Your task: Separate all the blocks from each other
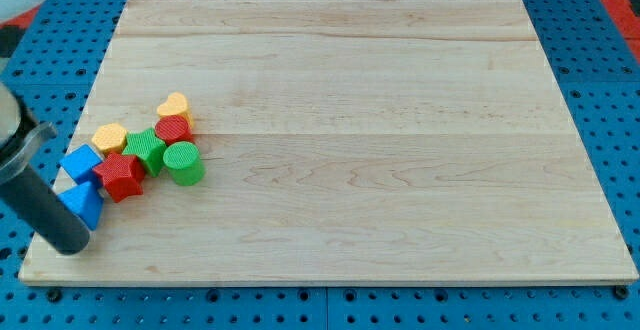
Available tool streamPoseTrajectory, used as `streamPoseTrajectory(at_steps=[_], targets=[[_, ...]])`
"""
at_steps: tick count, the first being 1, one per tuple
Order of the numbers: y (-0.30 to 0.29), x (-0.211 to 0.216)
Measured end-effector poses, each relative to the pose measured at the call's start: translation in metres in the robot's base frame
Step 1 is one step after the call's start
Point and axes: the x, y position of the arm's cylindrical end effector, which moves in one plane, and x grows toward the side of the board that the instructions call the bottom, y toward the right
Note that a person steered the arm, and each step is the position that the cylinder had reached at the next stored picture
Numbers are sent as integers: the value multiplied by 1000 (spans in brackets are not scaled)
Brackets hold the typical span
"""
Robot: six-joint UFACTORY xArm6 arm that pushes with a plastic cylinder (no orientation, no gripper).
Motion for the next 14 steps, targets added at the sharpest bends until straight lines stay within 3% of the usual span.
streamPoseTrajectory(at_steps=[3, 5, 8, 9, 10, 12, 14], targets=[[0, -64], [-59, -23], [-48, -118], [-9, -132], [68, -134], [118, -176], [8, -158]])
